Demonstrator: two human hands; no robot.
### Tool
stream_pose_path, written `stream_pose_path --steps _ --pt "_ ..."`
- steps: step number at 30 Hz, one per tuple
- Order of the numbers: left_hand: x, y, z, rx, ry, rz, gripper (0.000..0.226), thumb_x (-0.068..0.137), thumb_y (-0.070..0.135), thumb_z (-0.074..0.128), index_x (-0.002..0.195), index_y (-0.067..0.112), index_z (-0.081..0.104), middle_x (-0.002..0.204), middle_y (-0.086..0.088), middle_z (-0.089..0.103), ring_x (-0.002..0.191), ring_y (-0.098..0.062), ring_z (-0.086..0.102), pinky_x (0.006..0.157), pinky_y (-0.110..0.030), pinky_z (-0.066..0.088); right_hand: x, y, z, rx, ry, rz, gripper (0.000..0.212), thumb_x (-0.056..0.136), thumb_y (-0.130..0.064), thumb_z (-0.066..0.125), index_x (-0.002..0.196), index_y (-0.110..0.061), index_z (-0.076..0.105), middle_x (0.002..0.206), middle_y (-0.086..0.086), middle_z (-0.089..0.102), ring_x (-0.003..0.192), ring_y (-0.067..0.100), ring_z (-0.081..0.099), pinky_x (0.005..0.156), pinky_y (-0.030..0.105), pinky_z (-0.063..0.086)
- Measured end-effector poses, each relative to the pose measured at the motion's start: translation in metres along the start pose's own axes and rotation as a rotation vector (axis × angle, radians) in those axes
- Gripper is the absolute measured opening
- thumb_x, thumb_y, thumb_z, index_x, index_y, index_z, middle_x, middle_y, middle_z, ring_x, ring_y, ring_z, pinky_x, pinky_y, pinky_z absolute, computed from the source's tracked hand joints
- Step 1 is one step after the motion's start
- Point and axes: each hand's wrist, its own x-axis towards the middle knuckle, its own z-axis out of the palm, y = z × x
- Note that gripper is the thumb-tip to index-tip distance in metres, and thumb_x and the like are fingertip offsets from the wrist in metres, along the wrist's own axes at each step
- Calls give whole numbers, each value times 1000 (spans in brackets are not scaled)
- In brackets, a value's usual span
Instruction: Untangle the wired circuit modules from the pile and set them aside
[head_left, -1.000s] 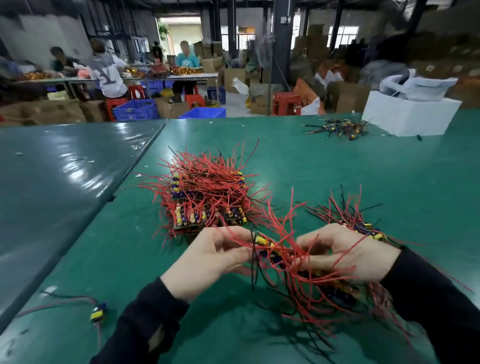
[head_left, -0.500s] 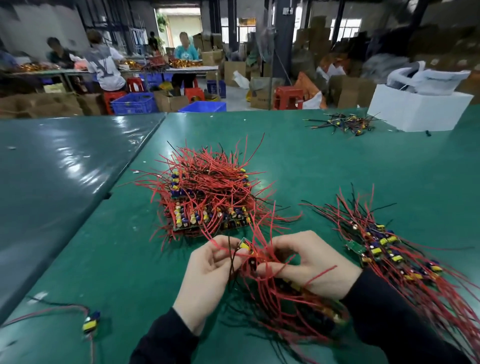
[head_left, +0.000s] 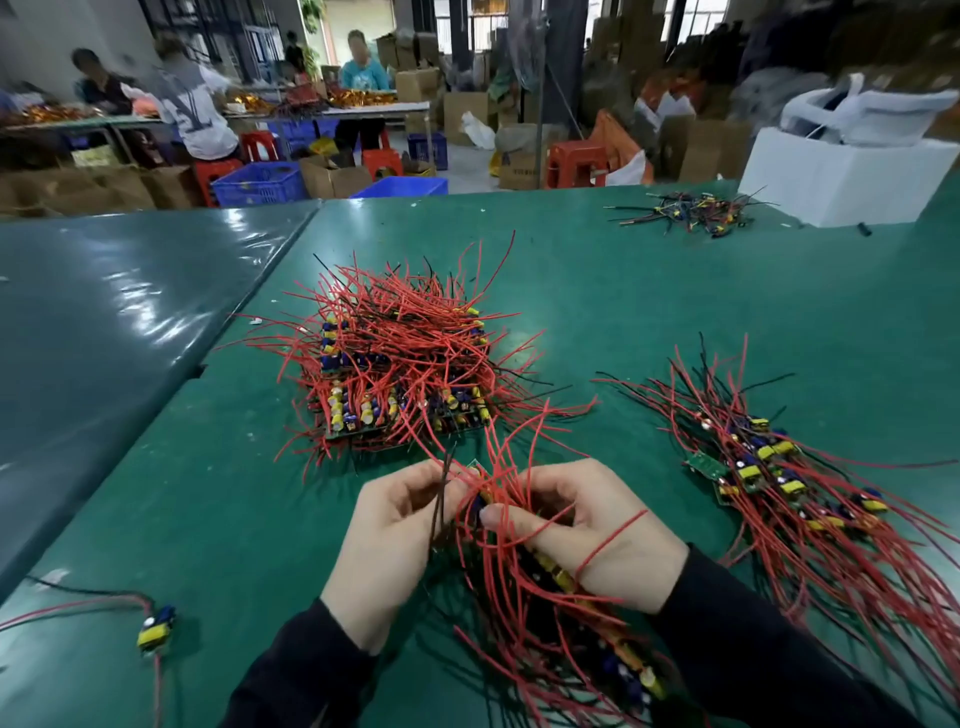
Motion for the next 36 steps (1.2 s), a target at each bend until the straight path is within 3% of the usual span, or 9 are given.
stream_pose_path --steps 4,12,18,22,26,28,31,33,36 --pt "-3 5 3 -74 -32 -77 17 75 25 62 75 15 75 73 -2 71 65 -8 65 58 -16 50 -2 0 -2 -10 3 -49 27 82 -41 65 97 -19 70 81 12 71 75 36 65 71 52 52" --pt "-6 10 -3 -267 -46 -339 13 73 18 60 74 8 68 70 -5 68 57 -10 64 49 -19 52 -5 -6 -2 -108 -13 -156 21 86 -33 64 98 -17 71 75 -3 71 64 12 64 65 41 53" --pt "-5 16 -5 -42 -77 -197 15 69 24 64 70 10 70 70 -5 67 61 -11 62 56 -17 51 -5 -5 0 -45 0 -103 20 83 -36 63 93 -21 71 74 5 71 68 24 65 68 45 53" --pt "-4 19 -12 -132 -194 -231 13 72 18 60 68 12 70 70 -4 66 60 -10 63 56 -18 52 -7 -10 0 69 -56 -170 7 85 -22 65 87 -18 71 69 -8 66 62 2 57 63 23 51" --pt "-4 19 -15 -370 -301 -386 19 79 15 54 82 3 69 76 -11 67 62 -16 66 54 -28 55 -6 -17 0 284 -128 -105 6 86 -20 63 86 -20 69 79 -7 67 73 2 57 72 18 47" --pt "1 19 -19 -337 -229 -392 20 79 20 57 84 3 66 78 -12 64 63 -19 62 57 -32 56 -5 -18 -2 274 -184 -24 15 85 -30 62 87 -17 70 81 -1 66 74 8 57 72 22 48" --pt "11 21 -33 -264 106 -284 20 85 23 56 78 4 59 67 -9 59 52 -16 59 53 -27 57 -6 -19 -4 299 -240 118 21 79 -37 65 73 -20 74 63 -4 63 53 6 54 52 16 43" --pt "14 23 -45 -277 292 -164 21 92 22 52 81 6 59 63 -6 61 49 -13 61 54 -25 57 -1 -13 -8 240 -90 201 28 82 -32 65 58 -18 69 46 -10 55 40 -1 44 42 11 34" --pt "15 25 -47 -441 321 -97 12 89 19 55 82 10 57 58 0 63 52 -11 64 54 -23 56 7 2 -19 48 201 257 45 86 -35 64 59 2 60 49 3 49 46 14 41 51 25 35"
